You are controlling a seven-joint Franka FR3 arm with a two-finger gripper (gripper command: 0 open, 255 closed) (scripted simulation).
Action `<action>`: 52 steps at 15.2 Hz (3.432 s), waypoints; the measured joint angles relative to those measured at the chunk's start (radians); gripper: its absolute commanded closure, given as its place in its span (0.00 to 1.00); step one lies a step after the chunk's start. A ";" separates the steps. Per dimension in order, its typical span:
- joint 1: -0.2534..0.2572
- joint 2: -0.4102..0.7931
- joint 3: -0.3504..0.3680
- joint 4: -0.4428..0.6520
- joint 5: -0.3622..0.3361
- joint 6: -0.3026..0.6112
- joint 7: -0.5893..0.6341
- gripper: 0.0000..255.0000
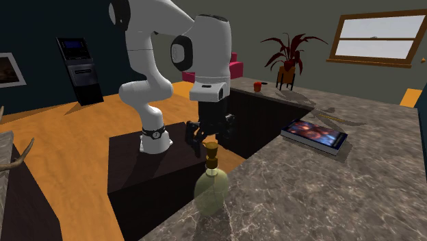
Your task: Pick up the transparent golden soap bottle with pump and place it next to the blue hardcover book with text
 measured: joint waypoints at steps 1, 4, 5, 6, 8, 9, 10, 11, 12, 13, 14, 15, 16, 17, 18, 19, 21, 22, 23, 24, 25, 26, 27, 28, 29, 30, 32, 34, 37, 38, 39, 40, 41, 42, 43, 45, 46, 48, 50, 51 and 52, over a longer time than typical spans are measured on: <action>0.000 0.000 0.000 0.000 0.000 0.000 0.000 0.00; 0.000 0.000 0.000 0.000 0.000 0.000 0.000 1.00; 0.000 0.000 0.000 0.000 0.000 0.000 0.000 1.00; 0.000 0.000 0.000 0.000 0.000 0.000 0.000 1.00; 0.000 0.000 0.000 0.000 0.000 0.000 0.000 1.00; 0.000 0.000 0.000 0.000 0.000 0.000 0.000 1.00; 0.000 0.000 0.000 0.000 0.000 0.000 0.000 1.00; 0.000 0.000 0.000 0.000 0.000 0.000 0.000 1.00; 0.000 0.000 0.000 0.000 0.000 0.000 0.000 1.00; 0.000 0.000 0.000 0.000 0.000 0.000 0.000 1.00; 0.000 -0.002 0.000 0.004 0.001 -0.007 -0.001 1.00; 0.000 -0.007 0.000 0.007 0.002 -0.015 -0.003 1.00; 0.000 -0.009 0.000 0.018 0.003 -0.027 -0.003 1.00; 0.000 -0.014 0.000 0.026 0.005 -0.040 -0.005 1.00; 0.000 -0.019 -0.001 0.035 0.006 -0.053 -0.007 1.00; 0.000 -0.021 -0.001 0.045 0.008 -0.066 -0.009 1.00; 0.000 -0.025 -0.002 0.066 0.009 -0.091 -0.013 1.00; 0.000 -0.031 -0.002 0.075 0.011 -0.106 -0.014 1.00; 0.001 -0.036 -0.001 0.081 0.012 -0.116 -0.013 1.00; 0.002 -0.042 -0.001 0.088 0.014 -0.129 -0.014 1.00; 0.002 -0.042 0.000 0.101 0.014 -0.142 -0.014 1.00; 0.002 -0.045 -0.001 0.110 0.015 -0.154 -0.016 1.00; 0.001 -0.046 -0.002 0.124 0.016 -0.168 -0.018 1.00; 0.001 -0.046 -0.001 0.140 0.016 -0.186 -0.019 1.00; 0.001 -0.047 -0.001 0.153 0.017 -0.199 -0.020 1.00; 0.001 -0.049 -0.002 0.161 0.017 -0.209 -0.021 1.00; 0.001 -0.053 -0.002 0.187 0.019 -0.239 -0.023 1.00; 0.000 -0.053 -0.004 0.214 0.019 -0.265 -0.028 1.00; -0.001 -0.055 -0.004 0.249 0.020 -0.302 -0.031 1.00; -0.002 -0.056 -0.005 0.261 0.021 -0.315 -0.034 1.00; -0.001 -0.055 -0.005 0.278 0.021 -0.331 -0.034 1.00; -0.001 -0.055 -0.004 0.293 0.021 -0.347 -0.034 1.00; 0.000 -0.058 -0.004 0.302 0.022 -0.357 -0.033 1.00; 0.000 -0.057 -0.004 0.312 0.022 -0.368 -0.035 1.00; -0.001 -0.056 -0.004 0.328 0.022 -0.382 -0.036 1.00; 0.001 -0.050 -0.002 0.363 0.021 -0.412 -0.033 1.00; 0.000 -0.047 -0.002 0.383 0.021 -0.429 -0.035 1.00; 0.000 -0.042 -0.002 0.414 0.020 -0.454 -0.036 1.00; 0.001 -0.036 -0.001 0.448 0.019 -0.482 -0.036 1.00; 0.000 -0.034 -0.002 0.461 0.019 -0.494 -0.039 1.00; 0.000 -0.033 -0.002 0.477 0.019 -0.509 -0.040 1.00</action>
